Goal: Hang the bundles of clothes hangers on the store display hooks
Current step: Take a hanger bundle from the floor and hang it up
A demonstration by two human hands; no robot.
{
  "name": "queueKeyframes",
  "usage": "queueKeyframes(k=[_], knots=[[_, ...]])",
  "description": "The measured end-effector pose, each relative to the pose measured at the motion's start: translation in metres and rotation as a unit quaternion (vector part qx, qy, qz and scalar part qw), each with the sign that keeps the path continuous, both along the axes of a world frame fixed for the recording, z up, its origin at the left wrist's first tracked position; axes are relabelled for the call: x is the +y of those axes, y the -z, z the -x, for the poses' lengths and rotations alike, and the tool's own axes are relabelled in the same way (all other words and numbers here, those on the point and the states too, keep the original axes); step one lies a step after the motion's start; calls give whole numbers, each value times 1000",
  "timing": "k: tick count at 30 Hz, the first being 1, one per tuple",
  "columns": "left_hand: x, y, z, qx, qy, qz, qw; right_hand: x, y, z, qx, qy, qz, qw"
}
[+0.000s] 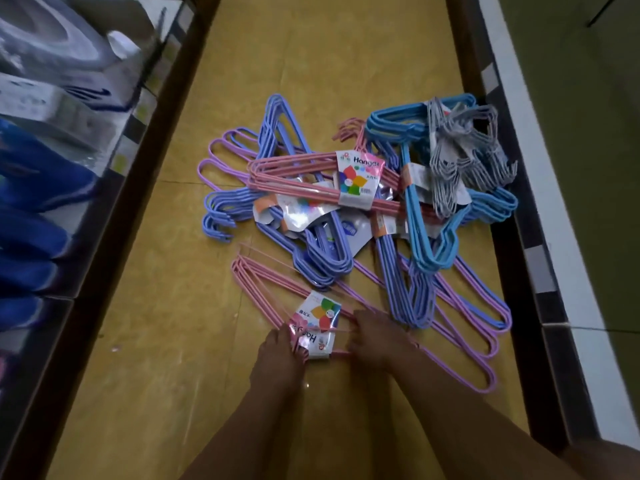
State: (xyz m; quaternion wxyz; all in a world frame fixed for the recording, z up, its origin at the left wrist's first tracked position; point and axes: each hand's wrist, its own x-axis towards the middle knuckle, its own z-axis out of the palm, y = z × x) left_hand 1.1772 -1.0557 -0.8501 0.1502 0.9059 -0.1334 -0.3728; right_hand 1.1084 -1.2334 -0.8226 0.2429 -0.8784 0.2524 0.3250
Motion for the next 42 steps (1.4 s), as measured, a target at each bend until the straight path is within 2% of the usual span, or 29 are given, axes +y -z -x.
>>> queueKeyframes(k=[3, 9, 13, 16, 20, 24, 27, 33, 37, 39, 42], knots=[[-4, 17, 2, -1, -14, 3, 1000, 5, 24, 0, 3, -18, -7, 1000], [-8, 30, 3, 9, -104, 2, 994, 17, 52, 3, 28, -74, 40, 996], [-6, 40, 2, 63, -136, -14, 989, 28, 60, 4, 18, -59, 23, 998], [-5, 46, 7, 86, -119, -30, 989, 41, 67, 9, 7, -49, 4, 999], [-2, 48, 14, 11, -84, -76, 994, 49, 76, 20, -13, -56, 26, 998], [2, 45, 14, -28, -55, -29, 998, 51, 73, 21, 11, -104, 63, 993], [-2, 33, 3, -59, -24, -49, 997, 52, 66, 15, 35, -128, 86, 987], [3, -10, -21, -69, 28, -99, 992, 60, 25, -4, 18, -118, 84, 989], [12, -76, -22, -172, 115, -135, 969, 67, -37, -14, -27, -135, 75, 988], [19, -115, -22, -247, 150, -91, 953, 70, -76, -17, -40, -121, 61, 990], [27, -167, -13, -334, 118, 47, 934, 72, -134, -17, -42, -87, 42, 994]])
